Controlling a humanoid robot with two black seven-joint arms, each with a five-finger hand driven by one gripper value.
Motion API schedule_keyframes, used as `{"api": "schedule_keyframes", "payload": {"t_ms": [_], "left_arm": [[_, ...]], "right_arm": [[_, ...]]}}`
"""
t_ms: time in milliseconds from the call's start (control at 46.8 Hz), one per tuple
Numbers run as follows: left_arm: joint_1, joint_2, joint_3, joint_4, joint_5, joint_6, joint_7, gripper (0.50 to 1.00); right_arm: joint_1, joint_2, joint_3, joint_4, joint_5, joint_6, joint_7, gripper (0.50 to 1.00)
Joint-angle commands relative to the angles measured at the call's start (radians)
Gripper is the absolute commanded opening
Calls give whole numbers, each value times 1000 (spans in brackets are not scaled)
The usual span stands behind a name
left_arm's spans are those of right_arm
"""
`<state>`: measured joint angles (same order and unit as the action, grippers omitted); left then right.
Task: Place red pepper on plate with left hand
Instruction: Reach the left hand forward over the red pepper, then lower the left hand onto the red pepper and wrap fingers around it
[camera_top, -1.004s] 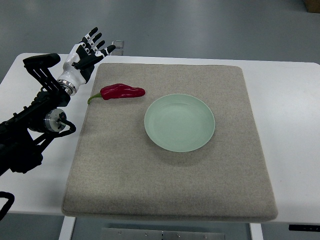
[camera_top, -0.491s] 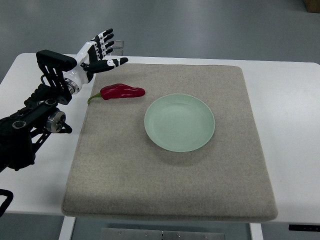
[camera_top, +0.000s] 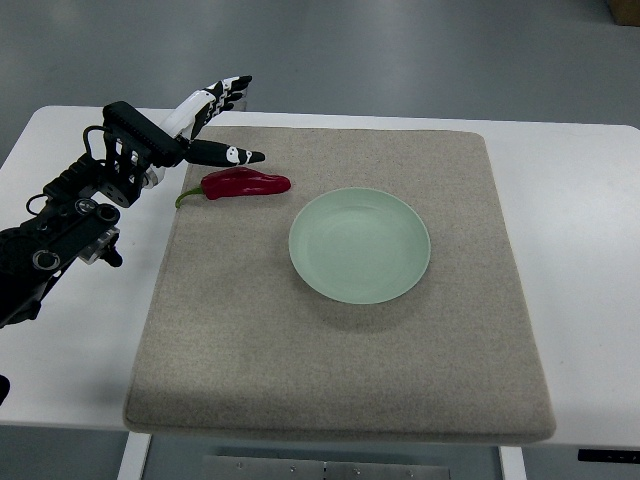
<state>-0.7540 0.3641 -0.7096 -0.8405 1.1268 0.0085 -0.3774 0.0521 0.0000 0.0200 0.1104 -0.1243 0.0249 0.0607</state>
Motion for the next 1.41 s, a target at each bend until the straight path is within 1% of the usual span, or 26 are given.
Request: {"api": "schedule_keyframes", "payload": {"t_ms": [0,235,342,534,683,705,854,875,897,961,1004,1110,1196,1238,1324,1388], "left_arm": [[-8,9,19,6,89,1,0,981],[-15,18,19,6,248,1,2,984],[-16,24,21,6,307,1,14,981],[-16,26,21,6,324,1,55,973],[-28,29,30,6,341,-1,60,954],[-30,30,36,6,350,-1,60,941],[-41,30,47,7,409,-1,61,917],[-42,30,47,6,416,-1,61,900],[-42,30,47,6,422,-1,61,894],[-44,32,50,6,453,-5,61,891],[-47,32,52,6,481,-8,61,862],[-53,38,52,6,553,-13,61,857],[-62,38,52,7,565,-13,61,851],[-64,38,52,6,565,-13,61,831],[-65,36,52,6,567,-15,61,812],[-67,36,52,6,568,-15,61,784]], "right_arm": [[0,0,0,0,0,0,1,928],[0,0,0,0,0,0,-1,928],[0,0,0,0,0,0,1,928],[0,0,0,0,0,0,1,928],[0,0,0,0,0,1,1,928],[0,0,0,0,0,0,-1,928],[0,0,0,0,0,0,1,928],[0,0,0,0,0,1,1,928],[0,0,0,0,0,1,1,928],[2,0,0,0,0,1,1,928],[0,0,0,0,0,0,-1,928],[0,0,0,0,0,1,1,928],[0,0,-2,0,0,1,1,928],[0,0,0,0,0,0,-1,928],[0,0,0,0,0,1,1,928],[0,0,0,0,0,1,1,928]]}}
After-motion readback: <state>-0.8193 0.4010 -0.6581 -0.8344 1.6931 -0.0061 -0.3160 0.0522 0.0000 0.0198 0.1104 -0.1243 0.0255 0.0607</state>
